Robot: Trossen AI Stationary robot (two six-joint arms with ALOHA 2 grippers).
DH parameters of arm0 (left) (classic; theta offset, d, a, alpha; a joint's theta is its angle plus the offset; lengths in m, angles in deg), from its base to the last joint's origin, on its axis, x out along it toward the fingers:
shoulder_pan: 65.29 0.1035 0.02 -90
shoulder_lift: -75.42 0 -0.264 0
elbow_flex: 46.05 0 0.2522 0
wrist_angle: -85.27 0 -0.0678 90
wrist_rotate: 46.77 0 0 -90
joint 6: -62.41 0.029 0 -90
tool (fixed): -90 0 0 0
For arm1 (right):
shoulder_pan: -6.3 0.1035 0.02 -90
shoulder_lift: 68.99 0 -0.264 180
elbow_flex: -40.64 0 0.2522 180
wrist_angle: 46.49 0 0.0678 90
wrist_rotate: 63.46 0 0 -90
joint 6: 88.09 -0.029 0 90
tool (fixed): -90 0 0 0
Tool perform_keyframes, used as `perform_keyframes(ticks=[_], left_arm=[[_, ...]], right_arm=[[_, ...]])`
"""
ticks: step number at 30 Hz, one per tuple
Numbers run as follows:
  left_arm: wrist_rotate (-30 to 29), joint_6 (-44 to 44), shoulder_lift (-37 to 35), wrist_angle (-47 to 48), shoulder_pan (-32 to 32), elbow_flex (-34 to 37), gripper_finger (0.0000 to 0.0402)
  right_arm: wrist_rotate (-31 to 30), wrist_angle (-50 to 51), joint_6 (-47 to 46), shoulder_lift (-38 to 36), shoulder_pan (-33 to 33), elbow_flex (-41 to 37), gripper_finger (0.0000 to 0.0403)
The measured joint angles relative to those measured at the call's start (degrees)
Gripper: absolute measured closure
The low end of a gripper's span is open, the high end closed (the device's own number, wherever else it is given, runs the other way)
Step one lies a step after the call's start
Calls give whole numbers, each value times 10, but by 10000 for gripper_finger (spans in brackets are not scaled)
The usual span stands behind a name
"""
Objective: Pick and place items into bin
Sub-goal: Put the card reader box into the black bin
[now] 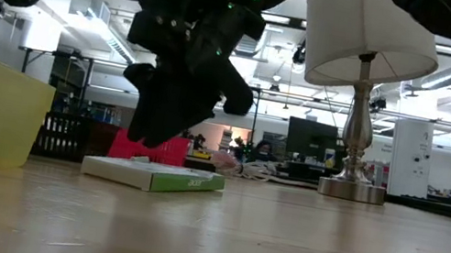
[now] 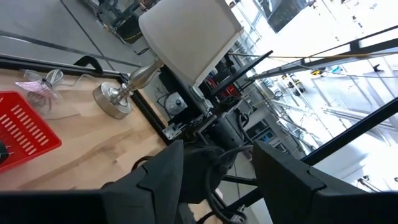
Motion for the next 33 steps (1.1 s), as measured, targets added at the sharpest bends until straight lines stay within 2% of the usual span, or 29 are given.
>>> perform_keyframes(ticks=[21, 25, 33], left_arm=[[0, 0, -2, 1, 0, 2, 226], [0, 0, -2, 2, 0, 2, 226], [0, 0, -2, 1, 0, 2, 226]], right_arm=[[11, -55, 29, -3, -6, -73, 255], [13, -55, 28, -3, -6, -79, 269], [71, -45, 0, -5, -6, -105, 312]])
